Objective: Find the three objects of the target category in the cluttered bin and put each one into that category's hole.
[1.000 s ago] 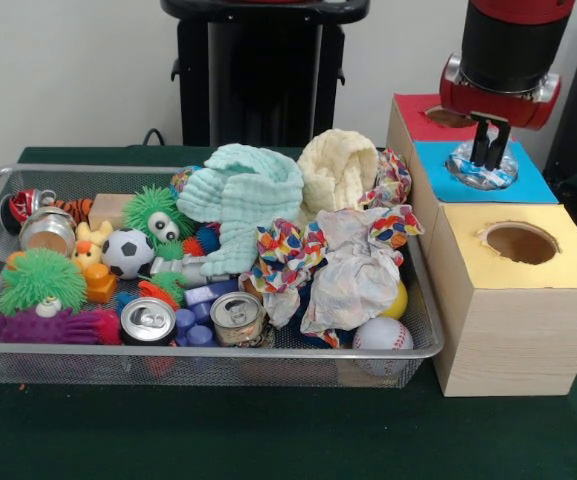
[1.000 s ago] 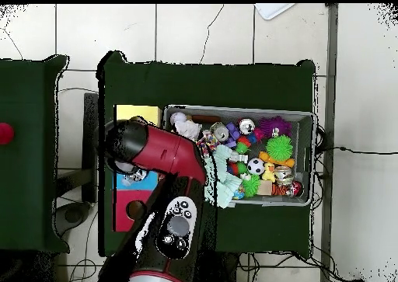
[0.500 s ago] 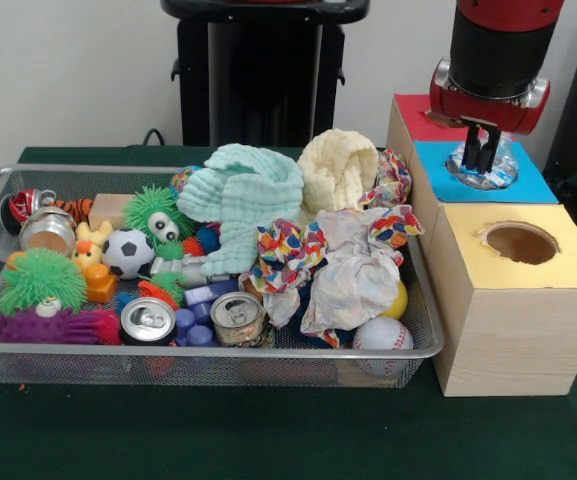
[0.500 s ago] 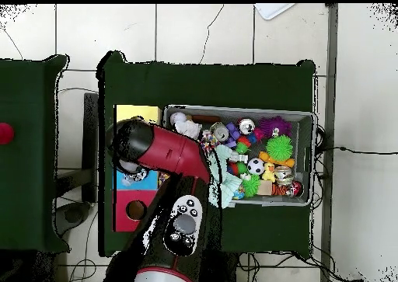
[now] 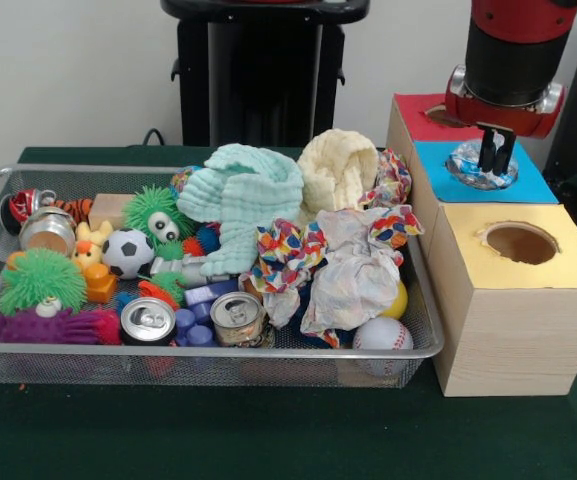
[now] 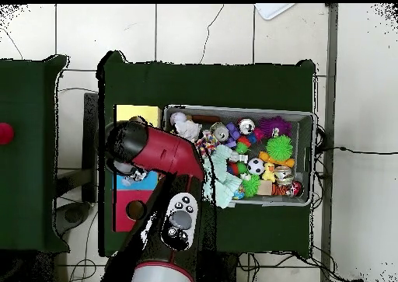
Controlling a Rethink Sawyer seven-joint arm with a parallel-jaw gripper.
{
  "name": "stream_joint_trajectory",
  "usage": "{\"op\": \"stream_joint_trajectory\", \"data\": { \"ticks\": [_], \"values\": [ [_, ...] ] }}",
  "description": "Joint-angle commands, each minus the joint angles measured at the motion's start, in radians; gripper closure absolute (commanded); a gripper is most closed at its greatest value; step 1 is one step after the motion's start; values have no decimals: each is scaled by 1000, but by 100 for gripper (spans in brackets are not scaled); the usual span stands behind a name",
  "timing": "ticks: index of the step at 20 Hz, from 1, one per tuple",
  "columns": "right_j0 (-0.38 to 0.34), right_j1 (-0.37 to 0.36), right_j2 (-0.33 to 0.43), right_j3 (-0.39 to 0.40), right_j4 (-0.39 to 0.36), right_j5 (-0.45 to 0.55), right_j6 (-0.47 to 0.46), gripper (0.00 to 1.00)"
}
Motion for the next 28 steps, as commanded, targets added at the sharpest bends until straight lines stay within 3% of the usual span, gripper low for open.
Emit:
{"op": "stream_joint_trajectory", "data": {
  "ticks": [1,8,17,28],
  "values": [
    [-36,38,111,75,16,-4,149,100],
    [-41,60,102,60,-27,6,124,100],
    [-53,53,94,96,-59,-5,91,100],
    [-70,49,99,121,-53,5,102,100]
  ]
}}
